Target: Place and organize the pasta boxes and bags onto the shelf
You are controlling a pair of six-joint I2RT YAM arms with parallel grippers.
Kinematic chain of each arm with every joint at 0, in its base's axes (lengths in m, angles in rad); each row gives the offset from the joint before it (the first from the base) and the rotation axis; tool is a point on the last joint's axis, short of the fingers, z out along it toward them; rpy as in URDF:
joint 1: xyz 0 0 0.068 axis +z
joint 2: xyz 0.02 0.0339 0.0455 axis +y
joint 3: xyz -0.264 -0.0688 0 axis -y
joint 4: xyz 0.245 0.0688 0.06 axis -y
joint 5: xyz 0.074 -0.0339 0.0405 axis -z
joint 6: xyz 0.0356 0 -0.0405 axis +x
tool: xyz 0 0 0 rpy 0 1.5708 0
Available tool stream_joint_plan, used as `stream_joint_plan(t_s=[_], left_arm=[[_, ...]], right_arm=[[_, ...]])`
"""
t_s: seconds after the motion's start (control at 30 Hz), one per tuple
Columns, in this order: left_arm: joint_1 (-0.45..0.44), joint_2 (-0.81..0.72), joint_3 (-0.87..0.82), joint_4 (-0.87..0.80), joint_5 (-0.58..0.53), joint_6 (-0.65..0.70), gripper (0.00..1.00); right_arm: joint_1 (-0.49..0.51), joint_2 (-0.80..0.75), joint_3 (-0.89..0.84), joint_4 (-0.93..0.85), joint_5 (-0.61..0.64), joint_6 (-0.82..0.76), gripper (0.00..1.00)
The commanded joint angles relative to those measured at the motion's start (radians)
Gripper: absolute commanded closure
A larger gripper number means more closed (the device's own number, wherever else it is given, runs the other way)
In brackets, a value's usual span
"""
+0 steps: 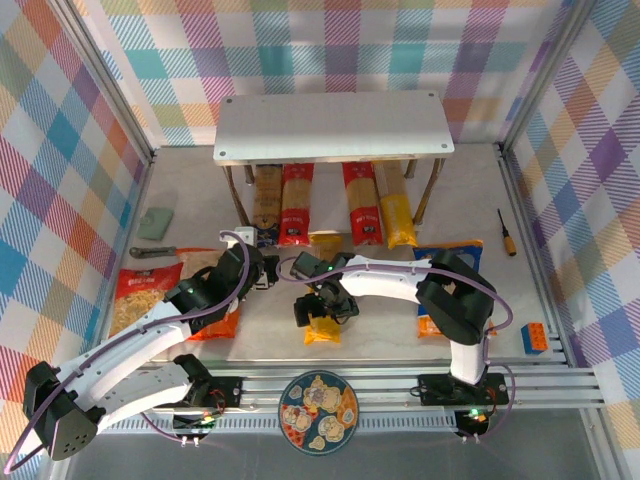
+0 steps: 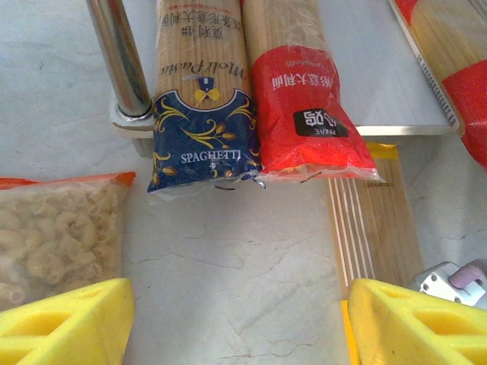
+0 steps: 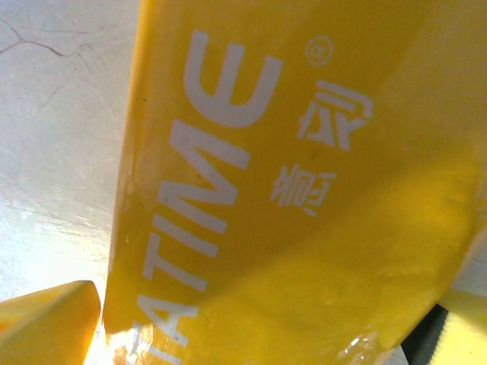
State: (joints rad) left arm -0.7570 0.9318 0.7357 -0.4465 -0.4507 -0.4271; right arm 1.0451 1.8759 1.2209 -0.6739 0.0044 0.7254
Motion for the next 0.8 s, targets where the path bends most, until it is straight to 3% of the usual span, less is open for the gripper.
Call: stream_joint_plan(t_s=[0.0,0.43,0.73,0.77], left_arm=[[-0.008,-0.015,-0.015,-0.020,-0.017,-0.006,0.26],[-0.008,-0.016,-0.014,-0.018,-0.013,-0.007,0.25],[-0.008,0.038,0.032,-0.029,-0.003,-0.001,0.25],[-0.008,0.046,0.039,-0.029,-0.003,0.001,0.26]], right_arm=[[0.009,0.052,-0.010,-0.015,-0.029,0.013,0.07],[0.001,0.038,-0.050,-0.029,-0.058,-0.012,0.54],[0.001,-0.084,-0.082,-0.071,-0.037,-0.024,1.00],[-0.001,-0.099,-0.082,-0.077,-0.032,-0.024,1.00]])
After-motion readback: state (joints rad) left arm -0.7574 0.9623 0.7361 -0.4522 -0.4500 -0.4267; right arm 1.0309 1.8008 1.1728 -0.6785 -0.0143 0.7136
